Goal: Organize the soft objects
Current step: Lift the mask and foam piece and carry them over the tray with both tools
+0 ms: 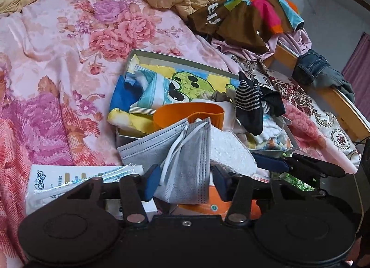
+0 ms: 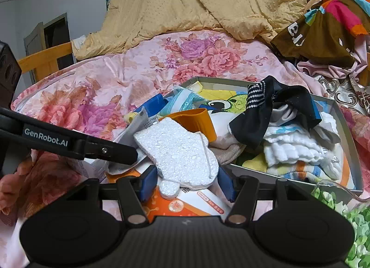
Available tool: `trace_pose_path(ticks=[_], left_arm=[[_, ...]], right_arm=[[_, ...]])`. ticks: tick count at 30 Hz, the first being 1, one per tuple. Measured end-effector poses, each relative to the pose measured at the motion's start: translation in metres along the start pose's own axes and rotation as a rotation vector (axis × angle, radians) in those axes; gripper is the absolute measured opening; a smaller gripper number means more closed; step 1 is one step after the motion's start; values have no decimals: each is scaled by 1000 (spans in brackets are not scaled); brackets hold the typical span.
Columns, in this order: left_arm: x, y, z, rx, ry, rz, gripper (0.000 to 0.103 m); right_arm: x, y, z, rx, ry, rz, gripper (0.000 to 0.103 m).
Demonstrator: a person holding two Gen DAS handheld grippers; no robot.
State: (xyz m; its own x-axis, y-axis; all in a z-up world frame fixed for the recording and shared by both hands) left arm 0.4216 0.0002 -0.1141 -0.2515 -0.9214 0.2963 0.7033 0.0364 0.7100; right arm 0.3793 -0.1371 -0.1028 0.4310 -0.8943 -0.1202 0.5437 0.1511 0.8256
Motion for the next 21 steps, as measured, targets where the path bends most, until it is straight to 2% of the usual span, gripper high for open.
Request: trace_pose_path(ticks=[8,10,13,21], left_arm=[[1,-2,6,19,33,-18,28],[3,-1,10,32,49,-23,19],[6,2,16,41,56,-24,12],[15,7,25,51,108,-1,2]], right_arm=[[-1,0,4,7,3,-2,62],[-1,1,7,15,6,-7,62],[-2,2,12,24,10,-8,62],[0,7,25,51,11,-21,62]])
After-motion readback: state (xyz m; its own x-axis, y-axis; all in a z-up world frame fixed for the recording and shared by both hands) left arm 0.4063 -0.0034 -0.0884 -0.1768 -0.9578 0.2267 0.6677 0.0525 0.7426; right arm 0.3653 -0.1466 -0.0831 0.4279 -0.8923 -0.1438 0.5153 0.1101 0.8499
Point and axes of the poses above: each gripper's, at about its wrist camera, not at the fingertips, and z roughly against the way its jaws point, x to its right, y to its top, the point moved 4 cm from there along -z, roughly the way its jaws point, and after that the axes turned 7 degrees about y, right-handed, at the moved point
